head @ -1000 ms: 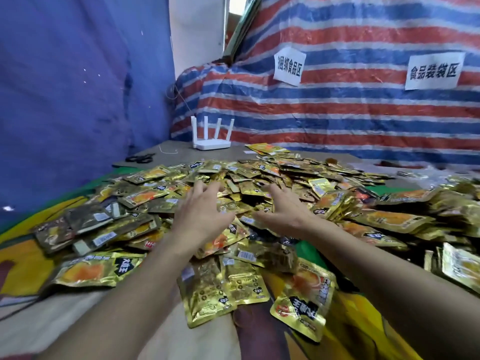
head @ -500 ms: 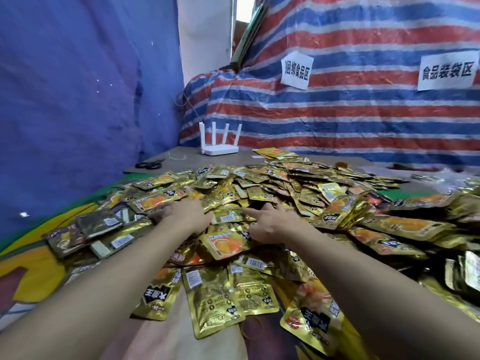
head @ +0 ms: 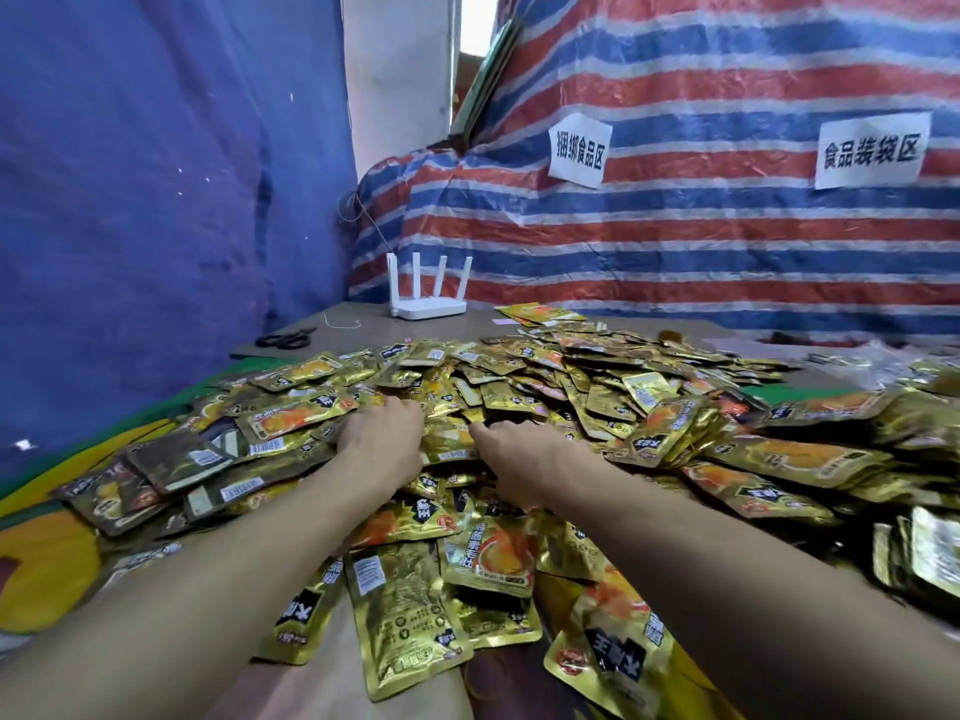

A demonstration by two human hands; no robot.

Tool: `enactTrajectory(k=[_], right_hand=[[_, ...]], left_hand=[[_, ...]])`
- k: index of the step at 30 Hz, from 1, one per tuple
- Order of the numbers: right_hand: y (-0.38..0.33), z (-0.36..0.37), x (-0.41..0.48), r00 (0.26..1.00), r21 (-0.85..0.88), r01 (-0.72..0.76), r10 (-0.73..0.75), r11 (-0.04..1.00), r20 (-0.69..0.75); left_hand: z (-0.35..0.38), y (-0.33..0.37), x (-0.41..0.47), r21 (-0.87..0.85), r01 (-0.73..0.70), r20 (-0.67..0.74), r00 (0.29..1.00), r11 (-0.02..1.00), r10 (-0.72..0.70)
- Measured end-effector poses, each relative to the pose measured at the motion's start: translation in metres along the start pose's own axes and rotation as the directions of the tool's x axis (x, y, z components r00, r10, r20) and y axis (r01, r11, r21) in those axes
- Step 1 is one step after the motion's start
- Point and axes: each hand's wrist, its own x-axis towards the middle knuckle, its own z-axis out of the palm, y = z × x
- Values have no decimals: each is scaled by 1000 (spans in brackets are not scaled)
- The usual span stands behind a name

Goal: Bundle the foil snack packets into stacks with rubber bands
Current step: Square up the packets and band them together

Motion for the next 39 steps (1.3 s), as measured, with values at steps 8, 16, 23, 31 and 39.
enactTrajectory(k=[8,16,23,31,39], right_hand=[[12,-5,-20,978,261,-82,128,962,-164],[22,-17,-34,793,815,-41,515,578,-326],[16,-5,-39,741,968,59,661,-242,120],[4,12,-35,666,993,-59,737,-102,115],[-17,4,-40,673,993,99,732,57,-109]], left_hand=[[-10,-9,-18,-357,-72,-260,965,931,-25],[-22,4,-18,-834,-152,-387,846,530,-366],[-14,27,-22,-982,-53,15,934,-179,-358],[-13,34,-32,-818,143,278,947,-557,-164],[-14,36,-42,-977,149,151,989,-152,0]])
